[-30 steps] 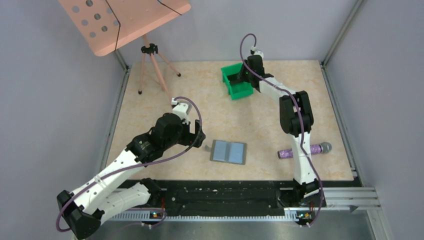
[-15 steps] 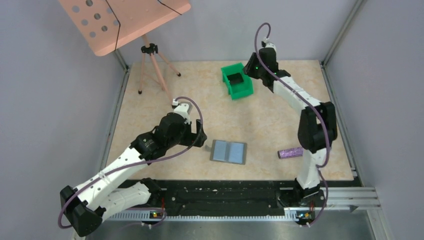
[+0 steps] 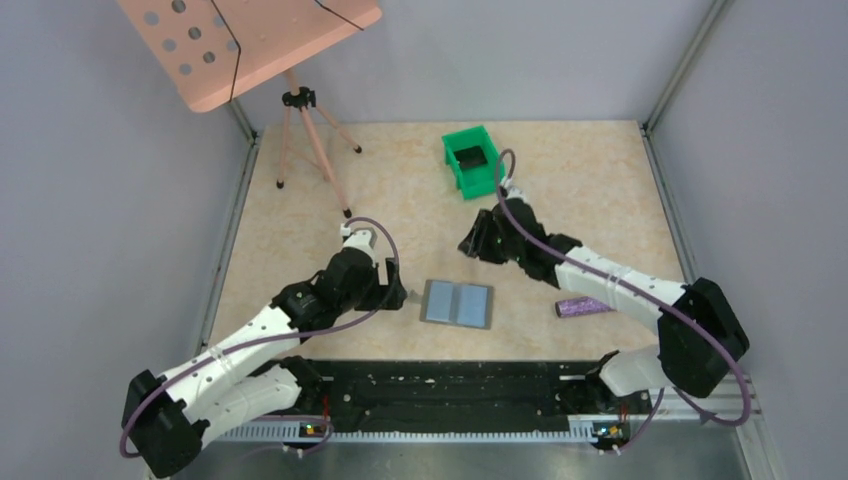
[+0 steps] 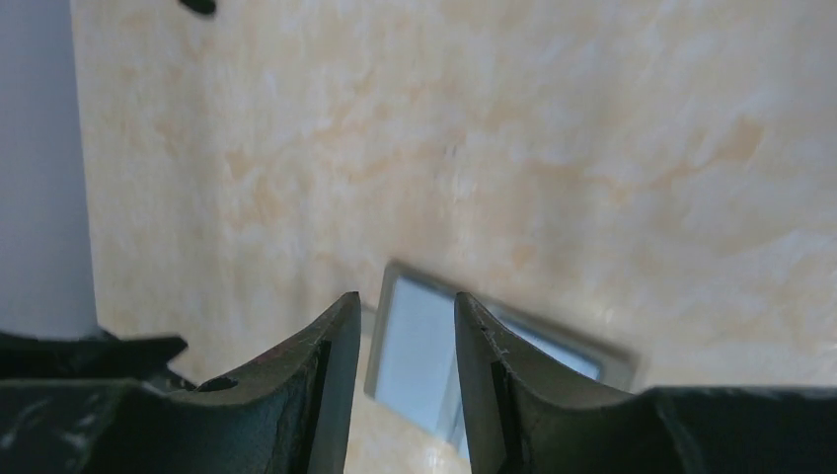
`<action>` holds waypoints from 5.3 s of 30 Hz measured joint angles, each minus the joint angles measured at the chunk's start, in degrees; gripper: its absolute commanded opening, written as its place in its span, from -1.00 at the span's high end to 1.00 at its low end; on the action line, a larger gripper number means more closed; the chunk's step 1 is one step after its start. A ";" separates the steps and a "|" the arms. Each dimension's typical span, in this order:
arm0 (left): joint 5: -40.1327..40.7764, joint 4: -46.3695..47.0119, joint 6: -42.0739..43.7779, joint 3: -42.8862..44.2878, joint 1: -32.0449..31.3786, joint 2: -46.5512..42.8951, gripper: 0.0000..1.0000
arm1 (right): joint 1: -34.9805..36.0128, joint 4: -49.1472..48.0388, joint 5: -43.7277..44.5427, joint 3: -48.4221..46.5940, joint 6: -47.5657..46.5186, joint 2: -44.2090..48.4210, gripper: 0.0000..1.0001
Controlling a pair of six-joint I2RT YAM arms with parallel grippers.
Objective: Take the credit cards out of the card holder
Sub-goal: Remove the credit card from the card holder.
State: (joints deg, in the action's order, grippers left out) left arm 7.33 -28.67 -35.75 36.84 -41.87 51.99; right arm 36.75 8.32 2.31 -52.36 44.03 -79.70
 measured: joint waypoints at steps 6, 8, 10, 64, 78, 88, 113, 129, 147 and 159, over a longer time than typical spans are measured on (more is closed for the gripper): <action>2.93 2.16 -1.09 -3.50 0.11 -3.39 -0.78 | 15.52 -1.60 4.28 8.63 7.45 1.99 0.24; 2.95 2.89 -1.77 -3.69 0.13 -2.95 -0.77 | 18.62 -3.26 5.42 10.71 9.57 1.97 0.24; 2.80 3.78 -2.47 -4.02 0.15 -2.25 -0.76 | 20.85 -5.73 6.10 12.63 11.56 1.40 0.25; 4.04 5.44 -5.51 -7.39 0.15 -14.23 -0.68 | 29.38 10.40 24.72 -1.07 -1.90 -16.59 0.03; 2.45 5.09 -6.19 -7.48 0.15 -14.23 -0.66 | 29.51 8.50 24.17 -0.46 -1.20 -15.56 0.58; -1.46 7.04 -6.36 -8.24 0.15 -11.23 -0.61 | 29.16 0.70 18.80 4.74 1.66 -11.10 0.53; -10.36 13.05 -10.14 -10.10 0.17 0.28 -0.57 | 26.38 -7.56 15.13 12.24 6.10 -3.13 0.61; -10.67 13.22 -10.82 -10.12 0.17 0.66 -0.54 | 25.99 3.69 22.84 13.75 7.72 3.41 0.28; -7.89 11.98 -10.60 -10.05 0.15 0.33 -0.45 | 25.77 11.21 21.44 5.70 7.41 6.16 0.38; -3.63 10.80 -10.62 -10.25 0.17 -4.61 -0.50 | 26.12 -0.31 15.67 5.33 7.61 -4.37 0.13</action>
State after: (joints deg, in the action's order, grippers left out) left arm 3.70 -17.87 -46.37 26.59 -41.69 47.37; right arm 62.87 8.01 17.98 -47.03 51.64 -84.07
